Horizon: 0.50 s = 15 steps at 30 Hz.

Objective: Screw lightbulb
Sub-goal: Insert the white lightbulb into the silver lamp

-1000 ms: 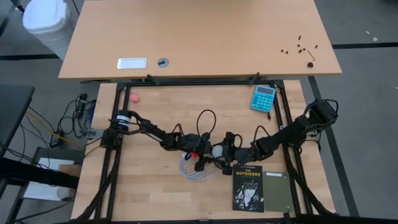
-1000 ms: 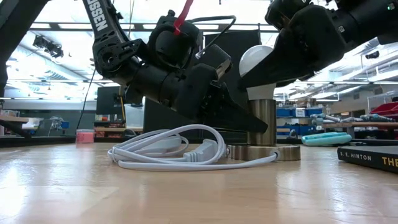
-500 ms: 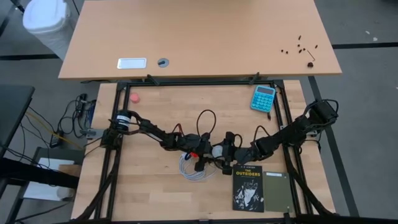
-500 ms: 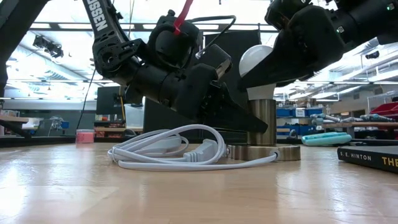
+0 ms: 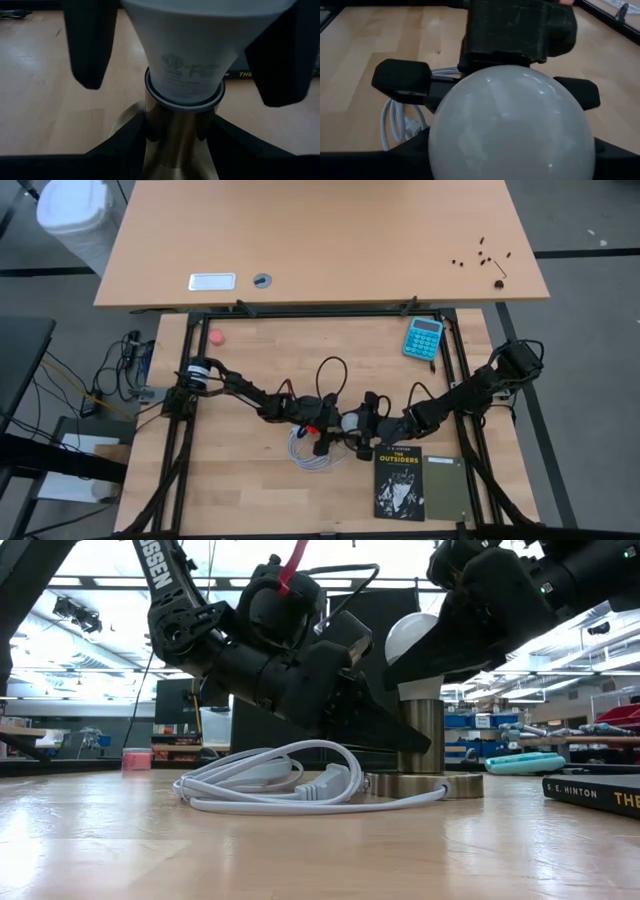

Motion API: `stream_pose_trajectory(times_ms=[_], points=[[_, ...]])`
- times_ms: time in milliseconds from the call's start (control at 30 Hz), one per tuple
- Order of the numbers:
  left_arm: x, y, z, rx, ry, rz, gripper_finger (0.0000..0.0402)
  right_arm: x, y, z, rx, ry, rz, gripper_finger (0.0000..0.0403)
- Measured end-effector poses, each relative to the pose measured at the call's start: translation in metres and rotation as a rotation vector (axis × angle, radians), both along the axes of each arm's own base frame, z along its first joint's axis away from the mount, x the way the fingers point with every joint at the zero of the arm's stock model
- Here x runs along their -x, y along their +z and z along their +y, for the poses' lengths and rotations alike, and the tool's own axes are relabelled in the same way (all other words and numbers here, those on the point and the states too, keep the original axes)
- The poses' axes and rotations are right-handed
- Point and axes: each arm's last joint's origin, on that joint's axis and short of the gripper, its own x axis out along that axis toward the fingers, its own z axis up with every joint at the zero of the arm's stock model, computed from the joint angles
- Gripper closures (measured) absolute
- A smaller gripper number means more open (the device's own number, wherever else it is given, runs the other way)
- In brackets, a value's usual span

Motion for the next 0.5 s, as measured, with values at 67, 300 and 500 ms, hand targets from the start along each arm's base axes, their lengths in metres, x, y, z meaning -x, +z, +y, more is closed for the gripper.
stream_pose_trajectory(times_ms=[67,300,500], points=[[0.0,-0.0001,0.0005,-0.006,0.022,0.0,0.0218,0.0003,-0.0003,-0.0004,-0.012,-0.019,-0.002,0.0144],[-0.0012,0.0018,0.0032,-0.004,0.138,-0.025,0.0218,0.0025,-0.0017,-0.0019,-0.024,-0.131,-0.022,0.0145],[-0.0018,0.0032,0.0059,0.002,0.243,-0.047,0.0218,0.0026,-0.0023,-0.0071,-0.04,-0.236,-0.051,0.0137]])
